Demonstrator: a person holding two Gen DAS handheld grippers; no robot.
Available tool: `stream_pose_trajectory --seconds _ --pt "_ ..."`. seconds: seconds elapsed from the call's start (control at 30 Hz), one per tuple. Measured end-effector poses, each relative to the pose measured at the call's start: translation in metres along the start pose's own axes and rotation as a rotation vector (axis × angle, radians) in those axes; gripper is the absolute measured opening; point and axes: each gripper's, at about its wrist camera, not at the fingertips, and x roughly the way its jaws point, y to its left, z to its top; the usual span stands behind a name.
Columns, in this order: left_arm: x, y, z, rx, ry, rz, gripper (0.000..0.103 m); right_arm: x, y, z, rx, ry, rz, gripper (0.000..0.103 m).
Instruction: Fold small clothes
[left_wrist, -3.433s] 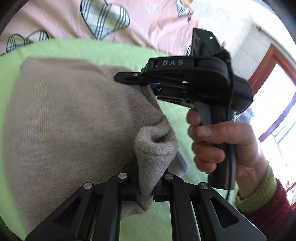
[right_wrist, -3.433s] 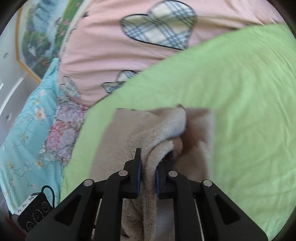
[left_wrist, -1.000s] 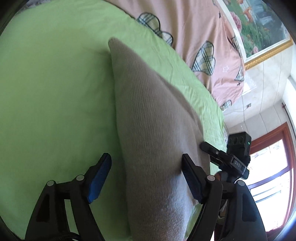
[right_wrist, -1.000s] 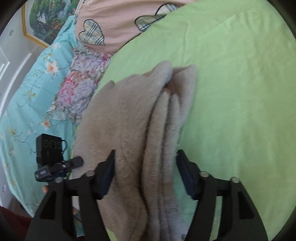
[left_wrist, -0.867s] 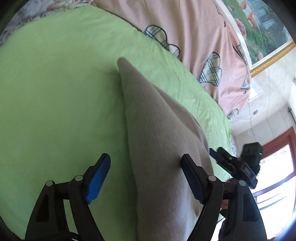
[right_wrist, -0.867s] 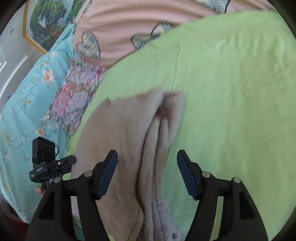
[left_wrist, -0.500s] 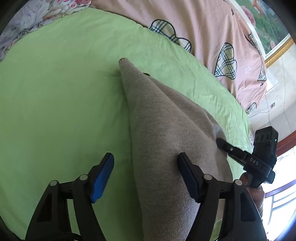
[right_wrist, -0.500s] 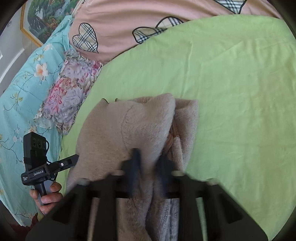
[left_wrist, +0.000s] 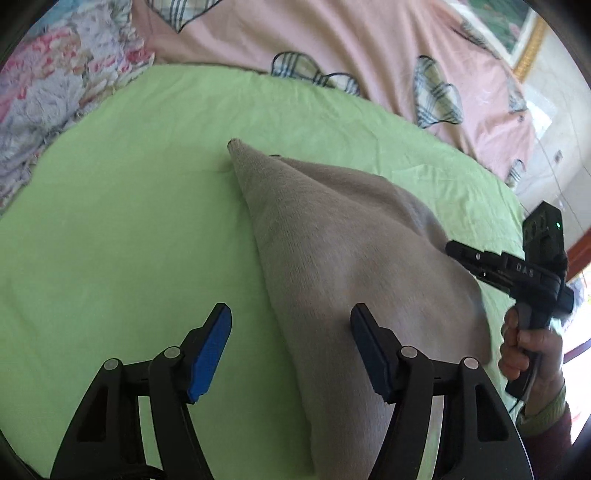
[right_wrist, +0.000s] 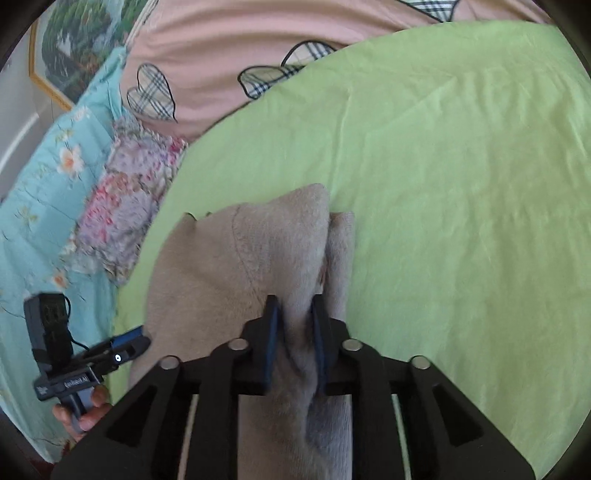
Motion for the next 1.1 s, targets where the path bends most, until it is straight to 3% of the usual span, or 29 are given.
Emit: stream_pose_trajectory --seconds 0.17,0.3,0.37,0.47,0.53,0.7,0.73,0.8,0.83,0.93,0.97,1.0,1.03,1.1 --pt "-0.047 -0.018 -0.063 0.114 -0.029 -0.062 0.071 -0.047 -0.001 -0.037 0.024 -0.054 0.041 0.055" --pt "-0.044 -0.052 -0.111 0.215 -0.022 -0.008 0.071 -0.061 -0.013 -0.070 0.065 -0.050 0.011 0.055" --pt "-0.033 -0.062 -0.125 0.255 -0.018 0.057 0.071 -0.061 -0.015 -0.082 0.068 -0.037 0.006 0.056" --pt "-0.021 -0.066 -0.129 0.252 -0.051 0.121 0.071 -0.058 -0.011 -0.089 0.058 -0.028 0.013 0.055" --pt "-0.014 -0.061 -0.124 0.209 -0.059 0.137 0.063 -0.055 -0.004 -0.091 0.036 -0.026 0.019 0.055" --pt "-0.001 -0.041 -0.112 0.065 -0.009 0.044 0.060 -0.045 0.013 -0.099 0.001 -0.015 0.031 0.045" --pt "-0.005 -0.039 -0.111 0.038 -0.016 0.026 0.061 -0.044 0.016 -0.100 -0.007 -0.016 0.035 0.035" --pt "-0.013 -0.037 -0.110 0.013 -0.038 0.006 0.062 -0.044 0.022 -0.102 -0.014 -0.022 0.039 0.029" --pt "-0.013 -0.036 -0.108 -0.004 -0.039 0.009 0.065 -0.044 0.024 -0.101 -0.018 -0.023 0.045 0.019" --pt "0.003 -0.039 -0.105 -0.006 0.012 0.078 0.064 -0.046 0.028 -0.099 -0.024 -0.031 0.056 0.008" --pt "0.011 -0.040 -0.104 0.002 0.028 0.117 0.061 -0.047 0.030 -0.099 -0.027 -0.037 0.063 0.007" --pt "0.014 -0.039 -0.105 -0.004 0.027 0.124 0.049 -0.049 0.032 -0.098 -0.027 -0.045 0.074 0.007" --pt "0.011 -0.036 -0.104 -0.024 0.017 0.120 0.027 -0.051 0.034 -0.097 -0.027 -0.052 0.093 0.007" --pt "-0.005 -0.029 -0.103 -0.072 -0.018 0.093 0.013 -0.060 0.040 -0.095 -0.035 -0.073 0.121 0.006"
